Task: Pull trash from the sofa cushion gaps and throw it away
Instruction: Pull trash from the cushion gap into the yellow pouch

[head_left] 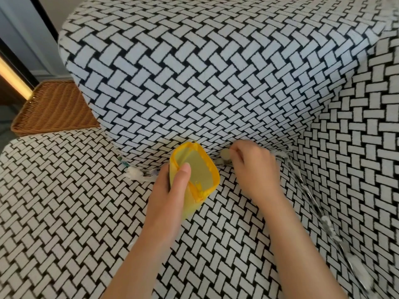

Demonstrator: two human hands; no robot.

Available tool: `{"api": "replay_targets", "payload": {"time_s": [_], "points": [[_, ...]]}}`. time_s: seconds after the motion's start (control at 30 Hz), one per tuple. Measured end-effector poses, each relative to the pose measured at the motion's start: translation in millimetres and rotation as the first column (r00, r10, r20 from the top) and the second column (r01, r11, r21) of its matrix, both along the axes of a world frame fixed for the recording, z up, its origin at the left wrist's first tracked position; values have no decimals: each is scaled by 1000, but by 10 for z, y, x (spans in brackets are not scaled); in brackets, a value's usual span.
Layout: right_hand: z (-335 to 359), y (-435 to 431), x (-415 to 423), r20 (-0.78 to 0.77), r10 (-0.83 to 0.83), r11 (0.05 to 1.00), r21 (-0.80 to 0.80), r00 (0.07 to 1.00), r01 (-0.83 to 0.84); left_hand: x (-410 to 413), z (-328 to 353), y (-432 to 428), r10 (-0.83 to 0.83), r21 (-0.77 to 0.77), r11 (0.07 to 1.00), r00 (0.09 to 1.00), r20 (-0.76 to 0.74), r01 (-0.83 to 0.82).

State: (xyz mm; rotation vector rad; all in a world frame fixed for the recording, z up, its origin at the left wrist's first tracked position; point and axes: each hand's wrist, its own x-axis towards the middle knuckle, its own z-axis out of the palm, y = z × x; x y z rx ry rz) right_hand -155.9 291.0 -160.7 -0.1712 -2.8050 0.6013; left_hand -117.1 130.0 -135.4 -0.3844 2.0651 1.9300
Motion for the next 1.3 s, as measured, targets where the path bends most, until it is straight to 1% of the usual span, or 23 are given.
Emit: {"api": "replay_targets", "payload": {"time_s": [0.03,0.07,0.1,0.13,0.17,0.2,0.23,0.3,0.33,0.37,0.4,0.47,0.5,0.57,0.6,0.73,0.83,0.87,0.97,1.07,1.17,1.3], "points": [[62,25,15,-21,19,993,-114,1000,-21,3,0,1,-9,-4,1000,1000,-15,9],[145,40,42,-51,41,966,-252,998,-53,10,9,3,-16,-7,1000,999,-29,15],[239,38,74,-86,72,909,-405,994,-101,16,13,9,-23,-14,1000,999,-36,23],[333,25,111,-129,118,824,-540,985,-170,17,9,16,-33,-23,999,999,-38,32],[412,-6,151,-169,179,739,-627,969,-246,16,1,20,-42,-29,999,998,-40,41],[466,-60,182,-195,252,678,-663,948,-317,17,-2,6,-45,-33,999,998,-45,43],[484,-110,202,-203,324,650,-663,924,-373,15,-12,1,-48,-34,998,998,-48,46],[462,-174,213,-177,421,648,-628,890,-431,1,-21,-5,-44,-27,999,998,-48,42],[439,-163,208,-166,425,653,-625,890,-428,-3,-14,0,-36,-21,999,998,-45,35],[419,-118,194,-162,382,663,-638,910,-392,-3,-2,11,-26,-15,1000,999,-36,26],[402,-39,178,-151,296,689,-650,943,-320,-2,11,22,-15,-10,1000,1000,-24,15],[348,173,140,-86,102,776,-617,991,-133,-4,12,31,4,2,1000,1000,-4,-4],[303,279,122,-32,35,828,-558,999,-47,-7,3,34,10,0,1000,1000,-1,-10],[202,423,97,93,-36,914,-400,995,71,-19,-35,30,27,-7,1000,1000,5,-27],[155,453,89,141,-54,936,-338,989,99,-26,-46,29,30,-8,1000,1000,9,-30],[49,387,74,255,-71,967,-220,964,129,-18,-33,37,18,2,1000,1000,17,-18],[29,327,42,302,-146,987,-17,942,159,-1,-16,27,6,7,1000,1000,5,-6],[34,312,31,310,-165,986,27,936,165,4,-14,26,2,8,1000,1000,6,-2],[50,276,-4,313,-181,983,51,932,174,17,11,20,-14,19,1000,1000,6,14],[71,259,8,323,-174,984,83,930,156,33,8,-3,-32,7,999,999,-26,32],[99,253,43,379,-147,985,139,914,101,42,-4,-15,-53,-14,999,997,-56,52],[142,234,44,450,-122,985,166,885,51,44,1,-10,-52,-24,998,997,-57,51]]}}
